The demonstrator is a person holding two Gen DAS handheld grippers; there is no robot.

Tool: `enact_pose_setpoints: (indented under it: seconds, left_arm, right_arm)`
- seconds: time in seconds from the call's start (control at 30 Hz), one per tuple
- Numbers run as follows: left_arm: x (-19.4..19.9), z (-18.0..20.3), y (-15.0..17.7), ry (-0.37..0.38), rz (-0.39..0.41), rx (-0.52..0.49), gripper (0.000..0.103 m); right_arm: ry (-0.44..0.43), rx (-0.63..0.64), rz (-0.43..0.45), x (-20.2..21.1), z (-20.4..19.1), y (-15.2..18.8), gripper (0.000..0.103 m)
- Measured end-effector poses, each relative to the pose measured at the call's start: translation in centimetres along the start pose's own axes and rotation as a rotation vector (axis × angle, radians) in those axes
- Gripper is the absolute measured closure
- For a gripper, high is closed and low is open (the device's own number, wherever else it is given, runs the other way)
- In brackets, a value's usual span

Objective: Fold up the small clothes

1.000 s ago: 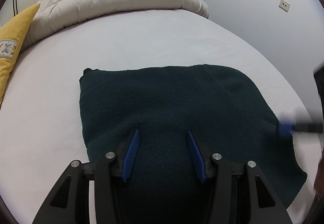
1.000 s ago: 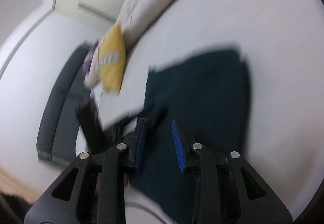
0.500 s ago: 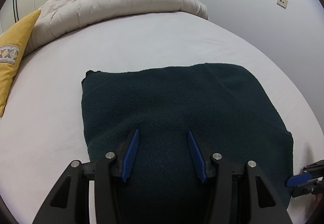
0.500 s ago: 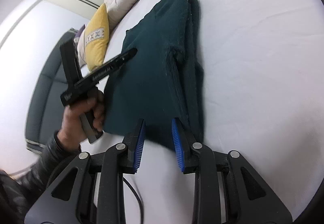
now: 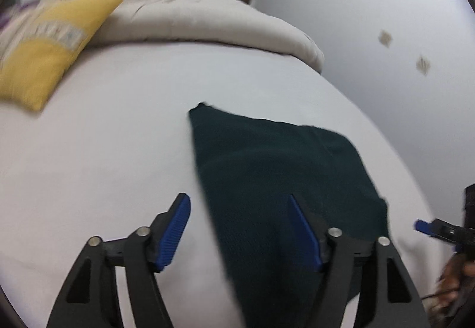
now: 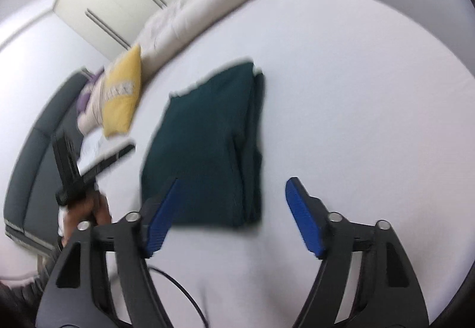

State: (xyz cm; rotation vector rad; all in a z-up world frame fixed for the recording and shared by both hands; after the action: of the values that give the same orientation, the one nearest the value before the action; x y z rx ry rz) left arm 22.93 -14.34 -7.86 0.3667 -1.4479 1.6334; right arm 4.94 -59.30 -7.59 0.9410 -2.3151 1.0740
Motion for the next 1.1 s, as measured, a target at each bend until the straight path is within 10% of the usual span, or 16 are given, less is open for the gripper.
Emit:
enact_pose_setpoints:
  seconds: [0.33, 0.63, 0.9, 1.1]
  left_arm:
    - [-6.0, -1.4, 1.4, 0.158, -0.251, 0.171, 0.029]
    - [-8.3, -0.7, 0.3, 0.168, -0.281, 0.184, 0.047]
    - [-4.9, 0.3, 0.4, 0.118, -0.235, 0.112, 0.067]
    - [3.1, 0.4, 0.4, 0.07, -0.145, 0.022, 0.067]
  right_arm:
    - [-0.091, -0.165, -0.165, -10.0, 1.8, -5.5, 0.032]
    - [-0.068, -0.173, -0.279, -16.2, 2.4, -7.0, 0.071]
    - [0.096, 0.0, -0.216, -14.8, -3.2, -6.4, 0.081]
    - [0.053, 0.125, -0.176, -11.1, -11.0, -4.3, 0.081]
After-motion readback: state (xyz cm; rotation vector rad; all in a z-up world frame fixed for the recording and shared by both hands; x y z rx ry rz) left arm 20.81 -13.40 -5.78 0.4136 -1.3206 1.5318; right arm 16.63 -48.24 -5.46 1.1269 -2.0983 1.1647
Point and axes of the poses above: each gripper's, at about its wrist camera, not at the fingertips, and x roughly against the way its jaws point, z to its right, y to its underside, the point moved 1 cm from there along -x, roughly the way its jaws point, and after that the axes turned 3 degrees about -y, right-handed, at the moved point
